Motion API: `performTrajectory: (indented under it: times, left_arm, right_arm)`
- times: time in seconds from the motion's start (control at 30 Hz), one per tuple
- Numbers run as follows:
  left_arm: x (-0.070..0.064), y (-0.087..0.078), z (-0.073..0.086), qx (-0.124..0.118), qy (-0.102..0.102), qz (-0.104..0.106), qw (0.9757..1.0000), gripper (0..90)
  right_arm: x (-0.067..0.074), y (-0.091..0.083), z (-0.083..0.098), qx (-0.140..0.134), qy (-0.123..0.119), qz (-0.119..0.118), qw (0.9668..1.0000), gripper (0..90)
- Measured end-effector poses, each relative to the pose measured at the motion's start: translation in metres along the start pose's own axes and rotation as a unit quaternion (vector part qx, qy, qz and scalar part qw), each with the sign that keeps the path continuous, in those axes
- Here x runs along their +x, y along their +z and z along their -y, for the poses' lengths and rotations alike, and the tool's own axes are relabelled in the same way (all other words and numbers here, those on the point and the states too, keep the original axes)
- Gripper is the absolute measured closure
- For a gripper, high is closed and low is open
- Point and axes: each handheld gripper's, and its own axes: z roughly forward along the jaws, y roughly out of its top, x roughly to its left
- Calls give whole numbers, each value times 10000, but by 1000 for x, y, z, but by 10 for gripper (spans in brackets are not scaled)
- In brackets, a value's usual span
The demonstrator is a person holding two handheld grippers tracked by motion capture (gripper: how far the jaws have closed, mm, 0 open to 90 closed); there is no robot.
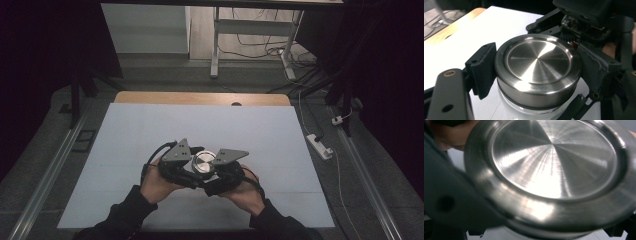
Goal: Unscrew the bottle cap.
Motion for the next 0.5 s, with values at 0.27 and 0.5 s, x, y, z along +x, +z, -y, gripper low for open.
performTrajectory:
  times: [0.27,0.5]
  left_arm:
    - [21,-11,2,47,163,851,9962,51]
    - [29,-15,13,93,657,1743,9825,142]
  right_arm:
    - [0,-3,-1,-78,-80,-315,9994,148]
    - [10,2,-1,57,-405,-878,9953,148]
